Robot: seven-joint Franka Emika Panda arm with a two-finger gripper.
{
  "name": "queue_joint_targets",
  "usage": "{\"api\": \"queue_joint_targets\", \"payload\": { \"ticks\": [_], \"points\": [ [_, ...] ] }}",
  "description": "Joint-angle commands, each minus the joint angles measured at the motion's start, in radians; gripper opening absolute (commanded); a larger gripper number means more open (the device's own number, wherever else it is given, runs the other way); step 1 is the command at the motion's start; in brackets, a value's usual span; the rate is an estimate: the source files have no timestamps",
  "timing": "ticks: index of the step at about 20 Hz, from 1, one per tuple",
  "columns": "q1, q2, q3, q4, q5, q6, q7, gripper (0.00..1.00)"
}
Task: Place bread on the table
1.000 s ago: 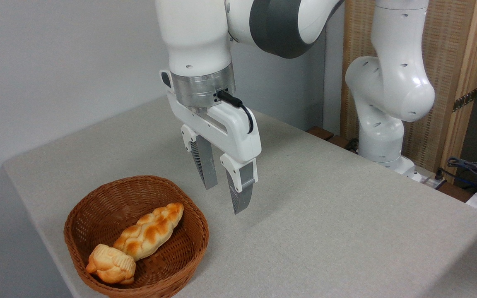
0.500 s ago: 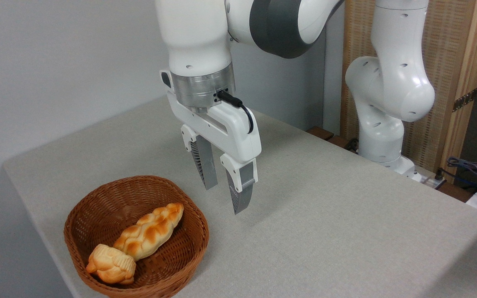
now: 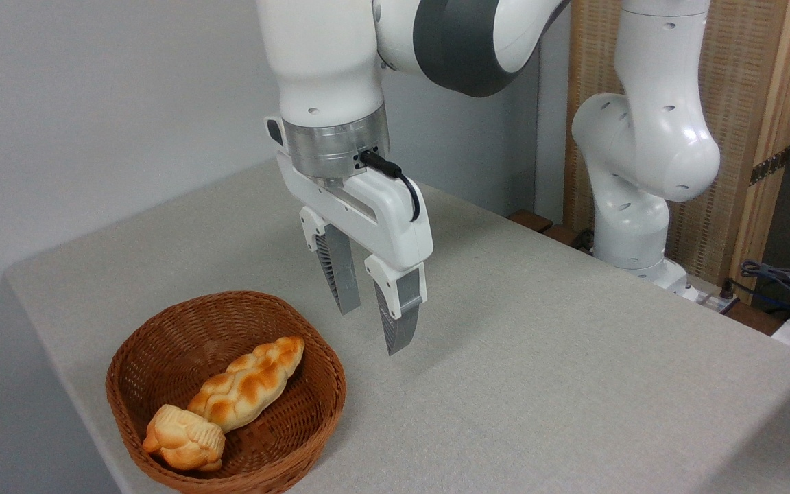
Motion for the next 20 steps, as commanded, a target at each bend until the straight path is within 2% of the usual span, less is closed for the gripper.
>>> {"api": "queue_joint_targets", "payload": {
  "ticks": [1,3,7,10,13,16,20],
  "points": [
    [-0.006,0.005,0.003,0.013,0.002,-0.005,-0.005,1.0],
    [-0.006,0.007,0.003,0.016,-0.013,-0.001,0.004,1.0],
    [-0.021,0.023,-0.011,0.014,-0.016,0.148,0.007,1.0],
    [-0.023,0.048,-0.052,0.016,-0.01,0.295,0.007,1.0],
    [-0.024,0.095,-0.08,0.014,-0.006,0.453,0.009,1.0],
    [-0.024,0.141,-0.083,0.016,-0.002,0.505,0.049,1.0],
    [-0.024,0.238,-0.099,0.019,-0.002,0.651,0.066,1.0]
  ]
}}
